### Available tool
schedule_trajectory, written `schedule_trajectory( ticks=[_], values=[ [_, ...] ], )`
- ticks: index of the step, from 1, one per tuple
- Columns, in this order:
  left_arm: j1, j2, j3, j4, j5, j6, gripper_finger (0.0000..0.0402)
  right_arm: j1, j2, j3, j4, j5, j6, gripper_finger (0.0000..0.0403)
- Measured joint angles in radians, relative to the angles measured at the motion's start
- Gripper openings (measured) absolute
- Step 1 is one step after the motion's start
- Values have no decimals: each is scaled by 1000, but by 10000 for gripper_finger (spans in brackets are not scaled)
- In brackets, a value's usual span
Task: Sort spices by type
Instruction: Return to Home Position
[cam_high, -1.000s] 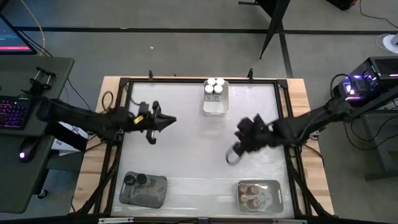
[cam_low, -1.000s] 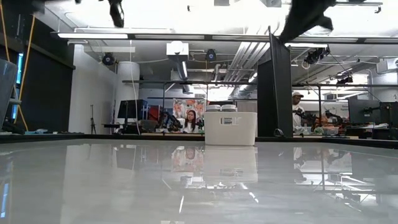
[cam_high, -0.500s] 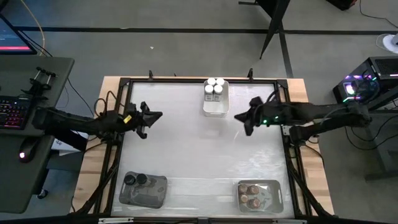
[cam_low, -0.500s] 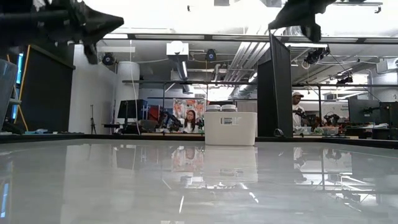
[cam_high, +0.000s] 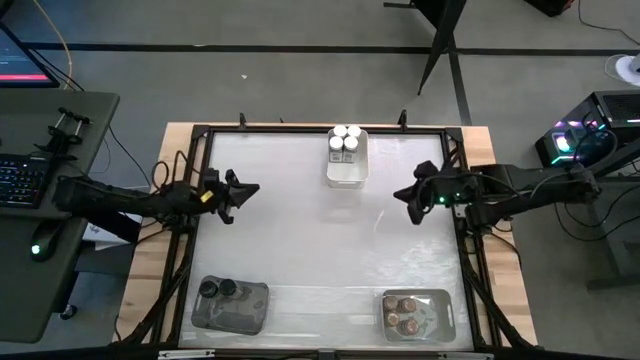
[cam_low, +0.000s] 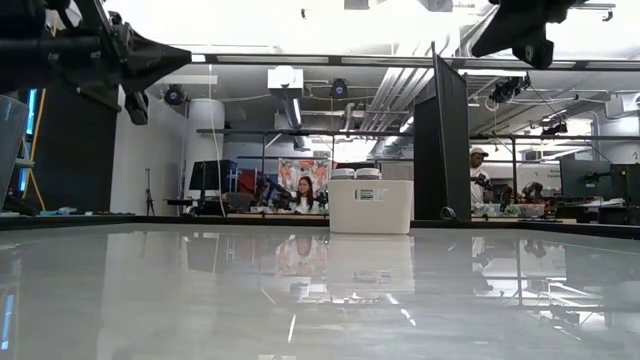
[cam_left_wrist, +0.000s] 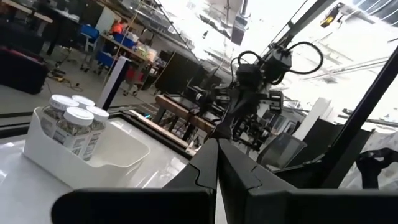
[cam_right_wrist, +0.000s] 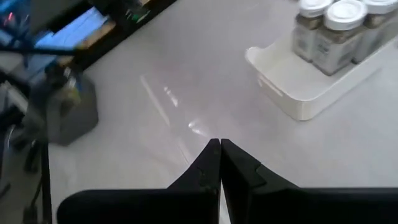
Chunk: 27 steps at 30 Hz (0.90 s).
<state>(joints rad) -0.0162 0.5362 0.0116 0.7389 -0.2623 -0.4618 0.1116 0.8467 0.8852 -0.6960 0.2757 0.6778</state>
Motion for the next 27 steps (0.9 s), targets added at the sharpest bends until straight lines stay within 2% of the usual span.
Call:
schedule_trajectory(
  ticks=[3,6,10,12,15,19,24,27],
  values=[
    [-5,0,0,-14,-2,1,0,-16,0,0,-4,-47,-67,1],
    [-5,0,0,-22,-2,1,0,-68,-5,-19,25,-154,-147,0],
    [-5,0,0,-21,-2,1,0,-159,-83,-212,211,-346,-175,0],
    [-5,0,0,-21,-2,1,0,-197,-147,-324,293,-403,-145,0],
    [-5,0,0,-24,-2,1,0,-222,-263,-433,374,-408,-91,0],
    [-5,0,0,-29,-2,1,0,-222,-431,-470,381,-403,-88,0],
    [-5,0,0,-40,-2,1,0,-224,-612,-529,399,-261,-196,0],
    [-5,0,0,-40,-2,1,0,-239,-674,-621,517,-235,-213,0]
  ],
)
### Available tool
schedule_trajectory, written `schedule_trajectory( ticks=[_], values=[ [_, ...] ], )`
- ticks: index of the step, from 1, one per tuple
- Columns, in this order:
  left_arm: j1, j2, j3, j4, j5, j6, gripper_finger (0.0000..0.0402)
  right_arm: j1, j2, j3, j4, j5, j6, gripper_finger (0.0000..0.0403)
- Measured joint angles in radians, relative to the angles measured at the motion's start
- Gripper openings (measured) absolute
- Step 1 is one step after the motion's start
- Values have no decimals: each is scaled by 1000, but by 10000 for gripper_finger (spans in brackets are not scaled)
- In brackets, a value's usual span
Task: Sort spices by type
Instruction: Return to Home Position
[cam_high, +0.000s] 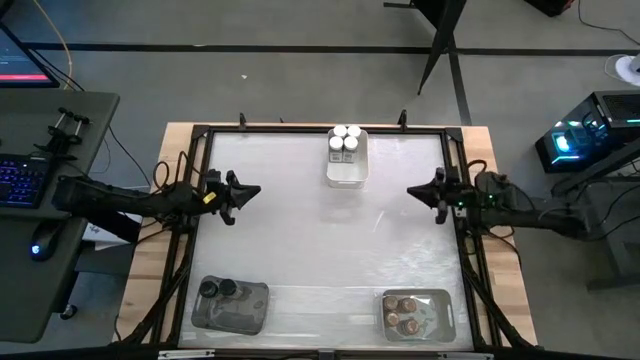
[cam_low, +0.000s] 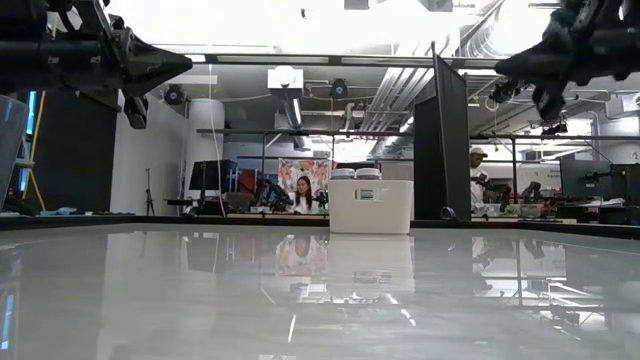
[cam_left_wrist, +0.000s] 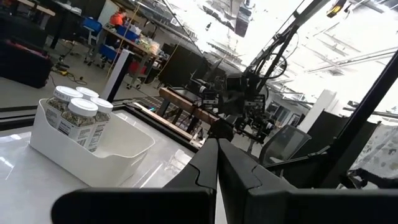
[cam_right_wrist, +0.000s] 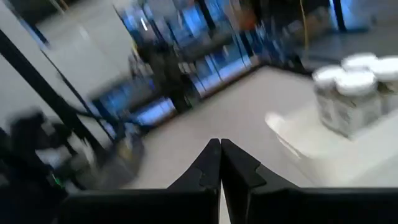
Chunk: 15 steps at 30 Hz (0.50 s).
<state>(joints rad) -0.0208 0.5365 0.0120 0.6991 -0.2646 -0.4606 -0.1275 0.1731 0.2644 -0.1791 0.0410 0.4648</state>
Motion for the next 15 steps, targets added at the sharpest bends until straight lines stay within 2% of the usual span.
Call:
schedule_trajectory(
  ticks=[4,7,11,15],
  values=[
    [0,0,0,0,0,0,0,-5,0,-163,379,-42,82,0],
    [0,0,0,0,0,0,0,-2,4,-251,525,-38,77,0],
    [0,0,0,0,0,0,0,-2,4,-247,385,-26,18,0],
    [0,0,0,0,0,0,0,-2,4,-249,261,-26,32,0]
  ],
)
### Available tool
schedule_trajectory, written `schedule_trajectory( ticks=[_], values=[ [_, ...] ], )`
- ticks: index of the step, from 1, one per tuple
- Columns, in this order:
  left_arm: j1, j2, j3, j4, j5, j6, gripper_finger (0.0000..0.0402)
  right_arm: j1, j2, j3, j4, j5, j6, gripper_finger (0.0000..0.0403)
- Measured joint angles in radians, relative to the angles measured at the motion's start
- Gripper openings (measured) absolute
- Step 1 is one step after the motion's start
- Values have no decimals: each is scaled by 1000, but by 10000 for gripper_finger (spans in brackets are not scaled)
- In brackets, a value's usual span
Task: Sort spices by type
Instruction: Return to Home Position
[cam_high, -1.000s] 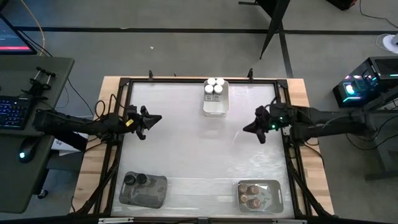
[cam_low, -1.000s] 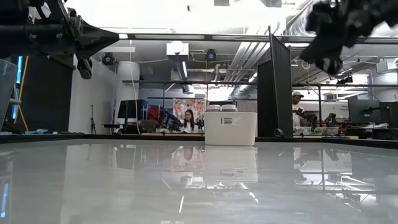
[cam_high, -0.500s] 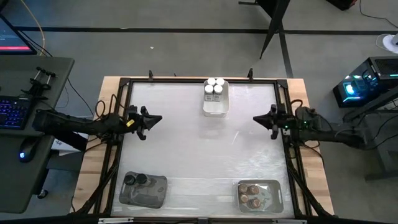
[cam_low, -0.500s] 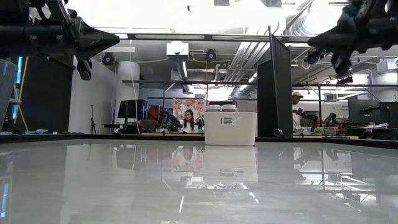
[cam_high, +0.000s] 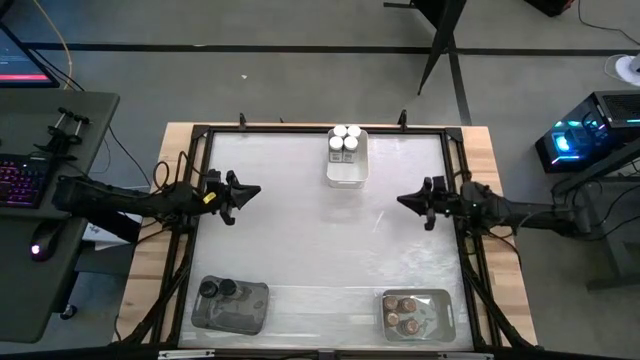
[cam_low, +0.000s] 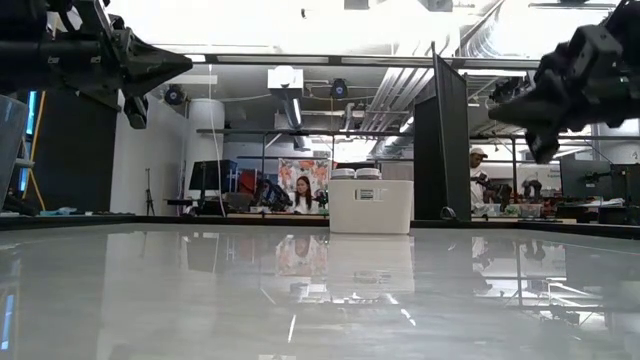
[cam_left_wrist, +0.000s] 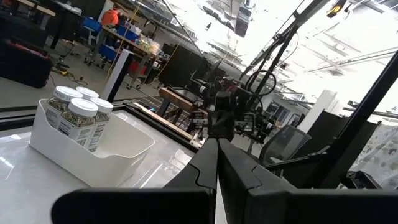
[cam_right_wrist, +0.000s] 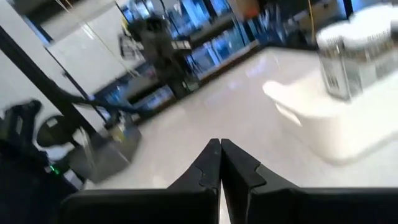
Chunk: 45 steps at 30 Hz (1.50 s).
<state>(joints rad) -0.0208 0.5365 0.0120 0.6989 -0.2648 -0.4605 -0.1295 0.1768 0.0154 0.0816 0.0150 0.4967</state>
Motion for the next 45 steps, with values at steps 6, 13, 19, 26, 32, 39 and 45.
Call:
schedule_trajectory(
  ticks=[6,13,19,26,32,39,45],
  values=[
    [0,0,0,0,0,0,0,0,9,2,-91,-11,0,0],
    [-2,-26,2,-43,0,0,0,23,-46,2,-91,-9,-1,0],
    [21,-286,2,-259,0,0,0,38,-175,3,-42,-18,0,0],
    [115,-532,4,-418,-5,2,0,38,-170,2,-39,-16,0,0],
    [89,-533,-1,-397,-62,0,0,38,-169,2,-71,-17,-1,0],
    [53,-533,0,-431,-59,0,0,38,-163,2,-92,-16,-4,0],
    [16,-533,1,-524,-19,154,0,38,-162,2,-92,-17,-1,0]
  ],
)
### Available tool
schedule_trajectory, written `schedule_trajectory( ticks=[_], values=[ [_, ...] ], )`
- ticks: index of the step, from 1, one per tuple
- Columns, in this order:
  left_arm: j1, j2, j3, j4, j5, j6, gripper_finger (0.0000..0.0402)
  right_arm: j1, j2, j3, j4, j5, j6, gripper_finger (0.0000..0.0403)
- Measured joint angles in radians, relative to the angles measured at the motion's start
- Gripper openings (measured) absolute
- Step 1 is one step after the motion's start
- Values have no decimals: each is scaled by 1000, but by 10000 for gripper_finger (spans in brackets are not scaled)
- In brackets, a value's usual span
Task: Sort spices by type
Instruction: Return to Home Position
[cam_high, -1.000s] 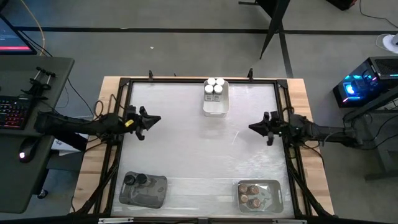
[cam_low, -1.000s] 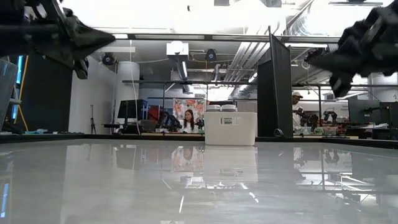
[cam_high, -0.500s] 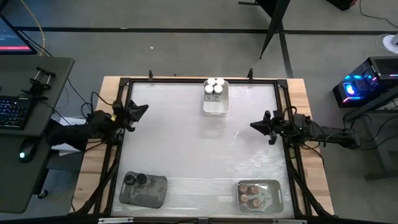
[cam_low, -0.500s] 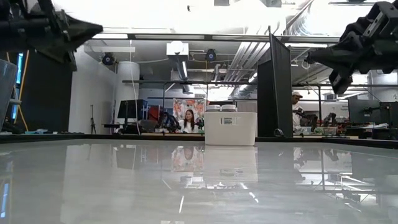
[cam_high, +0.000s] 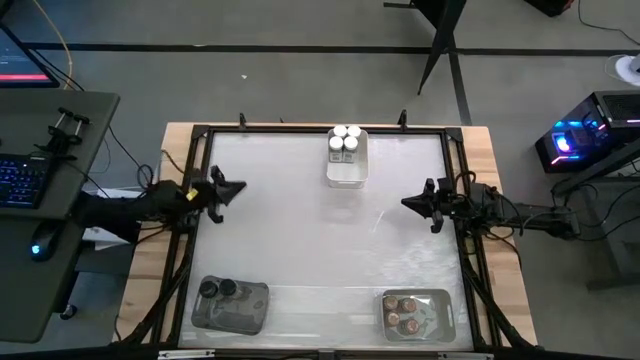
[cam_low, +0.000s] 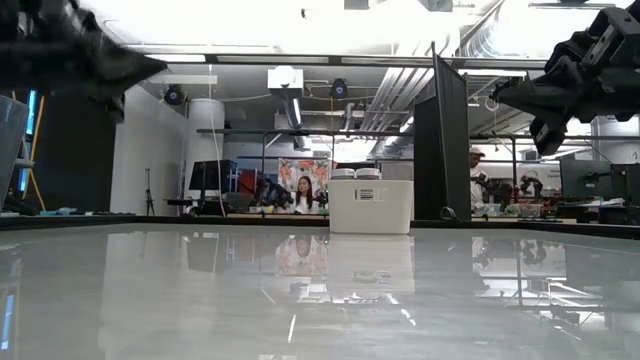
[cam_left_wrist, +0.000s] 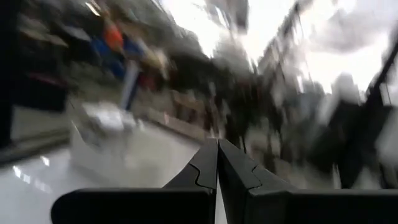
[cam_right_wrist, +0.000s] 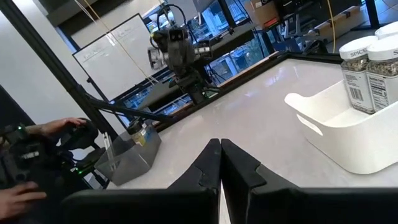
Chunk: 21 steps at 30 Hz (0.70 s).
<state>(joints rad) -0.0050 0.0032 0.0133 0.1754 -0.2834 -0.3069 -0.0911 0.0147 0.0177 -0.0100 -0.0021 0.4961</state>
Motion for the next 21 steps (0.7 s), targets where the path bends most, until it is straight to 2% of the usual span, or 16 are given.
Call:
schedule_trajectory(
  ticks=[3,5,10,21],
  values=[
    [-4,1,-1,-152,118,58,0,0,0,0,0,-1,0,0],
    [2,1,0,-155,161,142,0,0,0,0,1,-2,0,0],
    [14,9,0,-154,166,254,0,0,-1,0,1,-2,0,0],
    [14,11,0,-155,166,259,0,0,3,0,1,-2,0,0]
  ],
)
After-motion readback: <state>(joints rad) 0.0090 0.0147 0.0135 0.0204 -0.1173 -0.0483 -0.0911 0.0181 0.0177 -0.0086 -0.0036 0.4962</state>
